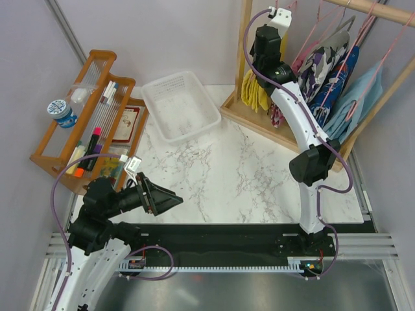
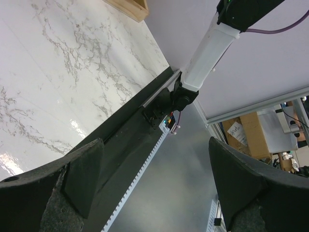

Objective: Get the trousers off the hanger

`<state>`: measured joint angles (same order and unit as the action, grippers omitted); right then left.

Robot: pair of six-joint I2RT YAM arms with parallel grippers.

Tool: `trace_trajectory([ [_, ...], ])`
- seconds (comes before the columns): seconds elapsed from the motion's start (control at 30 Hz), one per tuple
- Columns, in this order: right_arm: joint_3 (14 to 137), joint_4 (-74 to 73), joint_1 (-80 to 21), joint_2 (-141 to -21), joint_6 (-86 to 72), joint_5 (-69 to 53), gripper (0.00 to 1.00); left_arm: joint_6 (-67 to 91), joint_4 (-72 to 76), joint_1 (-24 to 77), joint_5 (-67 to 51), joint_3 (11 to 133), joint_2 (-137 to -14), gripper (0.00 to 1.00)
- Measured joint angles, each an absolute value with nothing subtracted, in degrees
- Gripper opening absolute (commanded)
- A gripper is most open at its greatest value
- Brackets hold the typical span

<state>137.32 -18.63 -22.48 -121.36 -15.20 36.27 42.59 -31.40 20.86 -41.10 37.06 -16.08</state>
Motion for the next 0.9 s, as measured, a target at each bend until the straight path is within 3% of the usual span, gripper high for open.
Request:
trace_trajectory([
  [0.9,136.7,-23.6,-23.1,-111.2,-22.9,31.7,0.00,42.9,-32.1,20.9,-41.1,39.5,-16.8,0.94],
])
